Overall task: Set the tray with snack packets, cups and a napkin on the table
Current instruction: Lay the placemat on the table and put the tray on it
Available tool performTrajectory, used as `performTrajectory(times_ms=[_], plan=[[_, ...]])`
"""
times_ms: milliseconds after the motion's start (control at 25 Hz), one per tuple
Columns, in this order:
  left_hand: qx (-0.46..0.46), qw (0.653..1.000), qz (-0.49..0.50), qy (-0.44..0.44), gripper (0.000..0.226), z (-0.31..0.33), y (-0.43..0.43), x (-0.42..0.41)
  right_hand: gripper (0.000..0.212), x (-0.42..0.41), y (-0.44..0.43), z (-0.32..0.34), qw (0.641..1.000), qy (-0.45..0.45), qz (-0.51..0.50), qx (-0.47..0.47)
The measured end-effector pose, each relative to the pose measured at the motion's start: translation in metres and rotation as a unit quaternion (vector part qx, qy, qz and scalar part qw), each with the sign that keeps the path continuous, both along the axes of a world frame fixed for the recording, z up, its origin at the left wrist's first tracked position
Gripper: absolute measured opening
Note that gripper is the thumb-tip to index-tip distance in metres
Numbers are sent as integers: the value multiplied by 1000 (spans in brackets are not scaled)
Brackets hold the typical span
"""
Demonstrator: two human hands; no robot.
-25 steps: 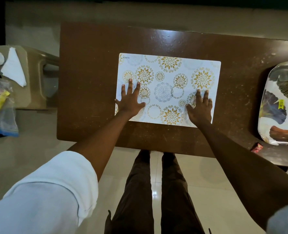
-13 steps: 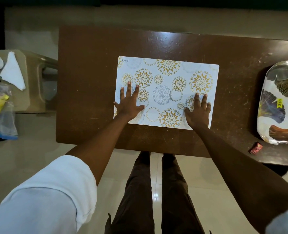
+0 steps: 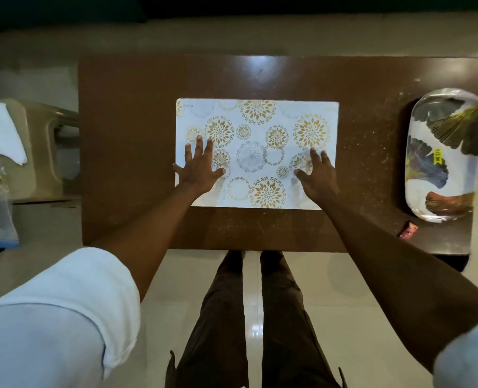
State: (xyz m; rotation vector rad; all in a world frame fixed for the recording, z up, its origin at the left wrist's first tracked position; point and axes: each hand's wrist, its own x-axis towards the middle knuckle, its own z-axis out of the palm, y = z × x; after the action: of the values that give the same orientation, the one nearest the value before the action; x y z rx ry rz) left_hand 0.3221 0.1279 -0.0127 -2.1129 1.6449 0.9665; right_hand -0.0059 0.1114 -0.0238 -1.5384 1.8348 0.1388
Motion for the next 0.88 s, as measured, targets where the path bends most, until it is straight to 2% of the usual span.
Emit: performTrajectory(times_ms=[160, 240, 360, 440, 600, 760, 880], plan=[[-51, 998, -34, 29, 81, 38, -50, -44, 74, -54, -1, 19, 992, 2, -115, -52], [-81, 993, -73, 38, 76, 57, -80, -77, 78, -80, 13, 31, 971, -24, -219, -92], [-116, 983, -119, 80, 69, 82, -133, -139, 57, -115, 29, 58, 880, -78, -451, -126], [-117, 976, -148, 106, 65, 91, -168, -190, 46, -142, 42, 68, 815, -101, -547, -165], [-110, 960, -224, 126, 63, 85, -205, -291, 37, -191, 64, 69, 692, -134, -684, -188], [-117, 940, -287, 139, 64, 65, -210, -388, 45, -231, 76, 55, 569, -168, -782, -189], [-119, 921, -334, 164, 53, 44, -216, -453, 51, -256, 83, 43, 505, -152, -830, -182]])
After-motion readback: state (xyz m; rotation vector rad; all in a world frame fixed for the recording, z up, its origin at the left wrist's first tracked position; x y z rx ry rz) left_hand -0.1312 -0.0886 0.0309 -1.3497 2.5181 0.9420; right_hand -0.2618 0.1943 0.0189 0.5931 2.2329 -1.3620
